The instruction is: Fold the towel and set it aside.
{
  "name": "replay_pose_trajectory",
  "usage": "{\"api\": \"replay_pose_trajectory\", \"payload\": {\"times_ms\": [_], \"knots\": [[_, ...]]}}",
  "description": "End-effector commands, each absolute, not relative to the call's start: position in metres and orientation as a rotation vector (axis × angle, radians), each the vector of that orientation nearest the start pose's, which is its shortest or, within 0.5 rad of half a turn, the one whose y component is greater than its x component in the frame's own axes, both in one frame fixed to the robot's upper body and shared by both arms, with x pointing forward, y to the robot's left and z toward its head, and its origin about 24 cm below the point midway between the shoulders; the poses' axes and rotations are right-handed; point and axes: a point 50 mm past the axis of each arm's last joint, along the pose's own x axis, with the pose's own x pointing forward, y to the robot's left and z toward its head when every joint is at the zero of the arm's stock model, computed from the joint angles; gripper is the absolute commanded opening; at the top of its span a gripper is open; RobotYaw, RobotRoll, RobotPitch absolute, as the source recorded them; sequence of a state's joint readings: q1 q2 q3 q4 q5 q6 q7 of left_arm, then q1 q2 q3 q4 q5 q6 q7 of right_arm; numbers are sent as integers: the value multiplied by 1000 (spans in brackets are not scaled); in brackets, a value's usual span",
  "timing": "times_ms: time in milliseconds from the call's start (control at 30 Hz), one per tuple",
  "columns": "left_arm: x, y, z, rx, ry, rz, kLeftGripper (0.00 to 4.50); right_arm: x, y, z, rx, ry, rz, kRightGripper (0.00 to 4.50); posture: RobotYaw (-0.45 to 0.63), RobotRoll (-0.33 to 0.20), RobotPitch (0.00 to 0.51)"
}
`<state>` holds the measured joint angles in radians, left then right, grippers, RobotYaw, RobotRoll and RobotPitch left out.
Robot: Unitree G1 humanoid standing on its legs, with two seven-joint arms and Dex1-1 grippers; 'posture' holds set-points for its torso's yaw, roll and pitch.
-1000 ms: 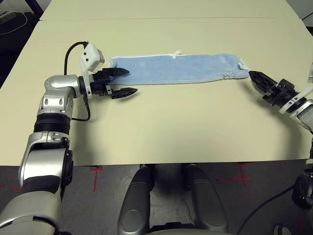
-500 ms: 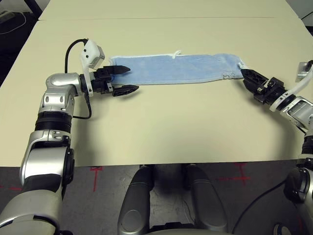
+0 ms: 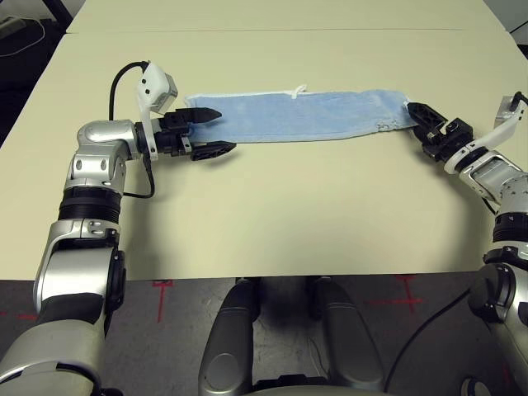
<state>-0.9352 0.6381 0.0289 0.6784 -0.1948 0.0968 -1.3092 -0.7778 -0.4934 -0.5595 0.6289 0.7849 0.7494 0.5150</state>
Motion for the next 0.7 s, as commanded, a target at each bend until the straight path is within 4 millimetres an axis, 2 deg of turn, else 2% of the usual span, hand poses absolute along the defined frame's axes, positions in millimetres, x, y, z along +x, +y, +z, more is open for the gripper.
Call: {"api": "replay_pose_trajectory", "payload": {"times_ms": [33,167,533,700], "knots": [[358,225,215,405,20,-1075,4500,349,-282,160,815,56,358,1603,21,0,303],[358,225,215,404,21,-1077,4500,346,-285,161,808,56,355,95,19,0,301],[358,224,213,408,38,-1091,4500,338,-293,160,788,37,324,39,14,0,287],[358,224,215,403,35,-1090,4500,329,-305,160,769,17,264,39,8,0,280]]}}
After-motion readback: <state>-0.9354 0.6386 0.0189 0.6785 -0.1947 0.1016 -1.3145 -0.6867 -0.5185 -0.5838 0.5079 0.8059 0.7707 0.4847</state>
